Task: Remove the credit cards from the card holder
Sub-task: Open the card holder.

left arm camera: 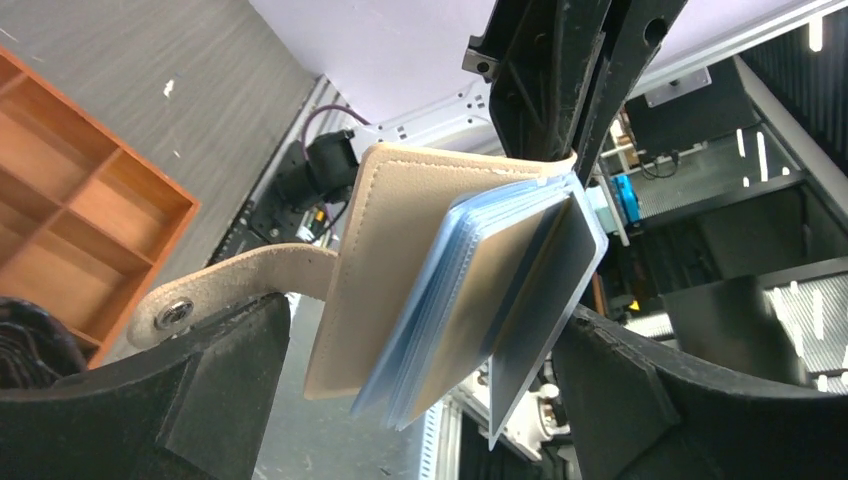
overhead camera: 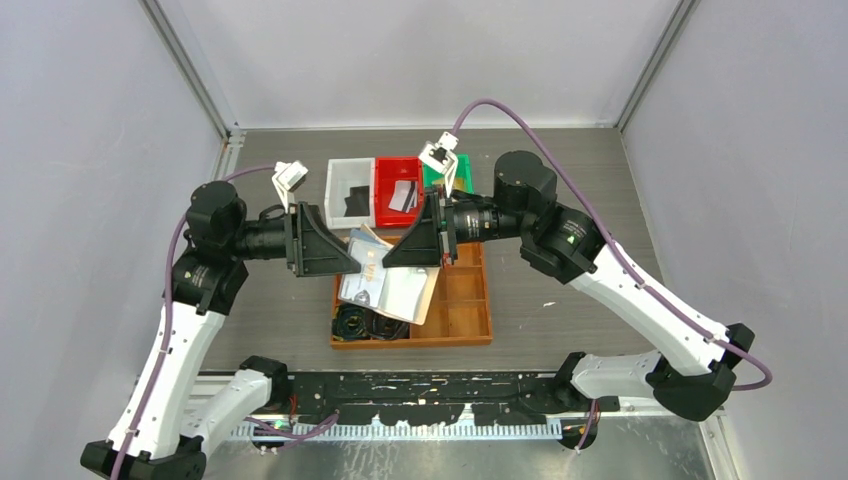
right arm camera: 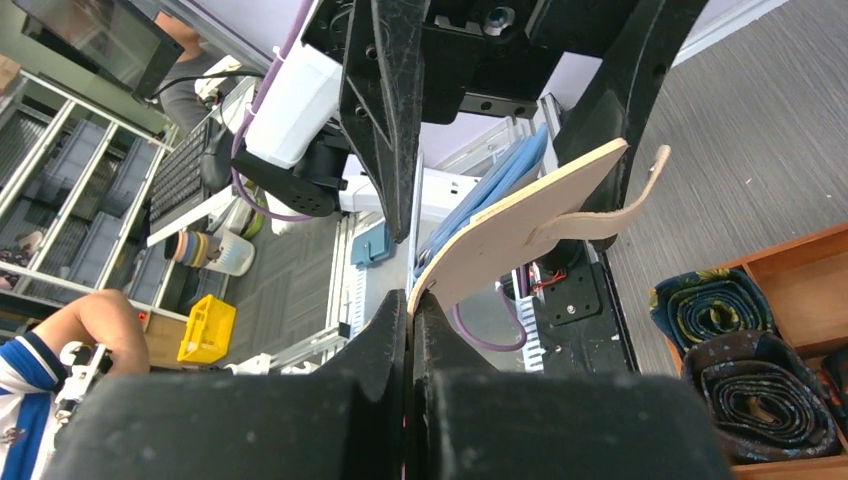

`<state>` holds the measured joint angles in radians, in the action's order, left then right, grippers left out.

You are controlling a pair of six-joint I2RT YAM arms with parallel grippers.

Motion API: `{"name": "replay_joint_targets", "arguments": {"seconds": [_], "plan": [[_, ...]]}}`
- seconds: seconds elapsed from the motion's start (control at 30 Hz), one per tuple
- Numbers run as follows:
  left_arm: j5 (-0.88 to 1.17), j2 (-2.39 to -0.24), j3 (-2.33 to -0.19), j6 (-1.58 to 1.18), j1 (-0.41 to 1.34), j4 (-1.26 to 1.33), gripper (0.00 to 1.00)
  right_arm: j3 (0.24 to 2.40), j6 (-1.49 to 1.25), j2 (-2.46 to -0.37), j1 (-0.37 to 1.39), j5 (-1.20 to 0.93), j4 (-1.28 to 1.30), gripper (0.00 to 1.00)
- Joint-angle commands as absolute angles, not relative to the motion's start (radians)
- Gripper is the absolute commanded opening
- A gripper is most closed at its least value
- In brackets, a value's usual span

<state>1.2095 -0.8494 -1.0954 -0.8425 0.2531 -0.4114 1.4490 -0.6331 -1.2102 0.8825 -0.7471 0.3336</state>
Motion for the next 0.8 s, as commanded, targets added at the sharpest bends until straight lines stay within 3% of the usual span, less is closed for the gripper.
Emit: {"name": "replay_joint_targets", "arguments": {"seconds": [0.0, 0.23, 0.57, 0.63, 0.77], "plan": [[1.267, -0.827, -1.077, -0.986, 0.253, -0.277, 1.0, 1.517, -0.613, -1.217, 0.887, -0.794, 0.224, 0.01], [1.283, -0.811, -1.071, -0.987, 0.253, -0.347, 1.0, 1.548, -0.636, -1.23, 0.868, -0.816, 0.163, 0.01], [1.297, -0.787, -1.155, -1.1, 0.253, -0.204, 0.97, 1.545, -0.612, -1.259, 0.847, -0.796, 0.218, 0.01], [1.285, -0.779, -1.157, -1.089, 0.253, -0.198, 0.93, 1.552, -0.602, -1.266, 0.846, -0.789, 0.241, 0.01], [1.23, -0.771, -1.147, -0.981, 0.253, -0.261, 0.76, 1.577, -0.606, -1.29, 0.852, -0.778, 0.269, 0.01]]}}
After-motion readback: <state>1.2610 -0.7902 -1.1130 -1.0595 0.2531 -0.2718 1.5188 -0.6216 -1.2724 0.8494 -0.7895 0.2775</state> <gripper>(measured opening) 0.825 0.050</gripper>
